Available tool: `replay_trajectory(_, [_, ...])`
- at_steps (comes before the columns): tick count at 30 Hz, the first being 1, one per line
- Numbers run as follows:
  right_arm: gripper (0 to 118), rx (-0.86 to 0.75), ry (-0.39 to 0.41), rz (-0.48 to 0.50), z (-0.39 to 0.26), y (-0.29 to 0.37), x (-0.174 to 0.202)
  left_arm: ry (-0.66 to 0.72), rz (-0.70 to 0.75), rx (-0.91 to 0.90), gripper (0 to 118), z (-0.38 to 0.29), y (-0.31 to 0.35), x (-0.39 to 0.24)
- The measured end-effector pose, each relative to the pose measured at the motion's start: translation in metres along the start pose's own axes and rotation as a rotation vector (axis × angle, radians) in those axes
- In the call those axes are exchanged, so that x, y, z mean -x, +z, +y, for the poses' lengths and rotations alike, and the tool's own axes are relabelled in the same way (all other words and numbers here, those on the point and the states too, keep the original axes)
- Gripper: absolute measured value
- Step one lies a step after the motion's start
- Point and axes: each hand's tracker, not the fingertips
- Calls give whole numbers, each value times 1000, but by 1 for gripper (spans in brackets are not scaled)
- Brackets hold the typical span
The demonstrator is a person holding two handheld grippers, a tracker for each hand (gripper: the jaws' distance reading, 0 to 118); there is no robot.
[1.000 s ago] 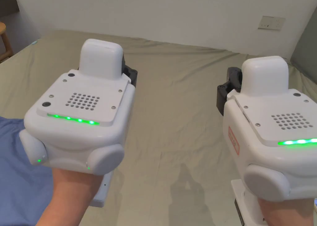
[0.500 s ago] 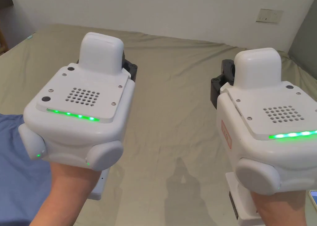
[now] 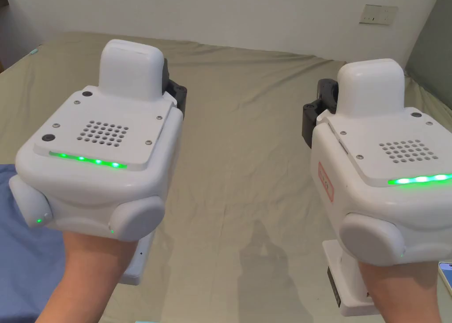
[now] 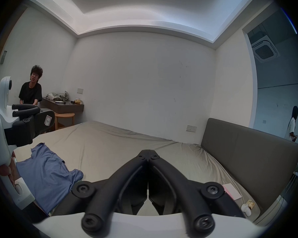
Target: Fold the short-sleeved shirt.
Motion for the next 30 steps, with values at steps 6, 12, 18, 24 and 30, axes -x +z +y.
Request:
replay_trajectory(6, [1,9,-23,5,-1,-1,-3,77,-44,28,0,1,0,6])
replay_trajectory(12, [1,8,-3,11,0,0,-3,35,-36,21,0,2,1,7])
replay_trajectory(18, [1,-1,420,-47,-5,-6,13,-535,142,-100,0,-12,-1,-10])
replay_trajectory(24, [1,-19,656,-25,-30,-5,23,-849,84,-64,0,-50,-6,-17])
replay_trajectory(30, [1,-21,607,-142,-31,-11,17,-219,77,65,0,-23,-10,25])
